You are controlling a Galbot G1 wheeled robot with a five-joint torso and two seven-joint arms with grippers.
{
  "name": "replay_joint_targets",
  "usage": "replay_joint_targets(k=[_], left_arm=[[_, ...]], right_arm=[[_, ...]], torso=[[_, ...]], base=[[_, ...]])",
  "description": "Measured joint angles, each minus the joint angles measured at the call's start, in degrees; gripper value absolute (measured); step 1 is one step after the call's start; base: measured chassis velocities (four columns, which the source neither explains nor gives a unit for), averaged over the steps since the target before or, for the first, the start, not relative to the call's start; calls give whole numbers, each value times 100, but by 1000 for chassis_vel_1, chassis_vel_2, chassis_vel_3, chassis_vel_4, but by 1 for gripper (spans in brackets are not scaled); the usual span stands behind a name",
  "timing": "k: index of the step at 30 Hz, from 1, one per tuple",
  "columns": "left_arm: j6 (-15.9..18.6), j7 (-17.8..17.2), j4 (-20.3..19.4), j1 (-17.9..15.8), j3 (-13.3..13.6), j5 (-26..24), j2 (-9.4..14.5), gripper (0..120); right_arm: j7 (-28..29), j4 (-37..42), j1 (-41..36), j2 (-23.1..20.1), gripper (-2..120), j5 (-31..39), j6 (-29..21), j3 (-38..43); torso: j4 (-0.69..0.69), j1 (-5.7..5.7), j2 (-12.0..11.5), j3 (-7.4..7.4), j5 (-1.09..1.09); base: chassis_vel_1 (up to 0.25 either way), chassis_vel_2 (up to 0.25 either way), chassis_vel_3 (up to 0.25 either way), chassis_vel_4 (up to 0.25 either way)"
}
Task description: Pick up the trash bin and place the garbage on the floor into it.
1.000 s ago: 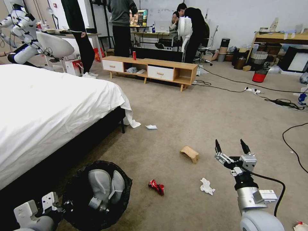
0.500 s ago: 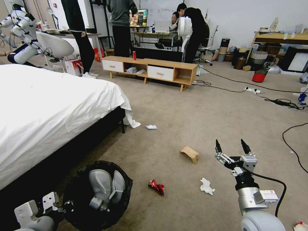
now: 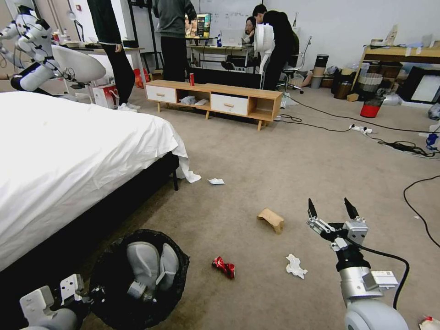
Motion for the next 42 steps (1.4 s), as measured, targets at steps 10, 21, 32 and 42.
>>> replay_joint_targets(k=[10,21,32,42], left_arm=[[0,4,-6,-9,-5,15,-27,0],[0,-7,-7,-2,2,5,-29,0],[0,21,-13,-5,21,19,-15,0],[0,33,-8,-12,25,17,-23,0]], right_arm=[[0,-11,26,-66,100,25,-1,-44],[0,-16,4,-109,100,24,-1,-47],[-2,6,-34,-177,100,25,-1,-45],[-5,11,-30,-213,100,26,-2,-68]], torso=[[0,0,0,0,0],[0,0,0,0,0],[0,0,0,0,0],[0,0,0,0,0]], base=[[0,0,0,0],[0,0,0,0],[0,0,0,0],[0,0,0,0]])
